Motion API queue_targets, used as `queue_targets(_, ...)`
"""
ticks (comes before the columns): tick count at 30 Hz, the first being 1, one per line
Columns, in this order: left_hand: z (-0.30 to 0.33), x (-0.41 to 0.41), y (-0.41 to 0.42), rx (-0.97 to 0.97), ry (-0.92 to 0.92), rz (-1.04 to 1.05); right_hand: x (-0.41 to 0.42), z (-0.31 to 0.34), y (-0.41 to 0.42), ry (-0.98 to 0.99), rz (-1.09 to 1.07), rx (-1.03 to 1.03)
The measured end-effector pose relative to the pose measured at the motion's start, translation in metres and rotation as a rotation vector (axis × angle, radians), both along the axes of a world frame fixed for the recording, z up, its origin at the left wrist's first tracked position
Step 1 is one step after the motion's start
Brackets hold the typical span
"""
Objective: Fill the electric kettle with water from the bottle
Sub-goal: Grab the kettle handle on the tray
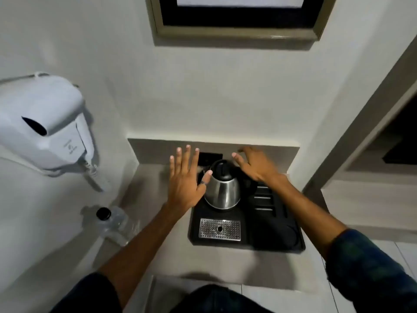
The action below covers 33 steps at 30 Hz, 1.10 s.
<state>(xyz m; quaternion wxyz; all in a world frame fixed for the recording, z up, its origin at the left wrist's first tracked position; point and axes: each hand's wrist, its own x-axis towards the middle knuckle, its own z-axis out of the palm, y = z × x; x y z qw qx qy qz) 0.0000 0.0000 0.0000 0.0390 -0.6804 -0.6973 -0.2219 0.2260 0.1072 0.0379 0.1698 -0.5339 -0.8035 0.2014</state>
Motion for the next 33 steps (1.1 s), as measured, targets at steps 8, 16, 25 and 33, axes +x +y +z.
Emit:
queue_targets(8, -0.052, -0.03, -0.008, -0.179, 0.019, 0.003, -0.027, -0.011, 0.024, -0.235, -0.132, -0.645)
queue_targets(16, -0.07, -0.033, -0.003, -0.191, 0.018, 0.076, -0.037, -0.009, 0.042, -0.229, -0.246, -0.968)
queue_targets(25, -0.088, -0.019, -0.006, -0.173, 0.1, 0.1, -0.042, -0.028, 0.044, -0.21, -0.255, -0.936)
queue_targets(33, -0.086, -0.016, -0.005, -0.174, 0.107, 0.118, -0.029, -0.017, 0.054, -0.098, -0.143, -0.982)
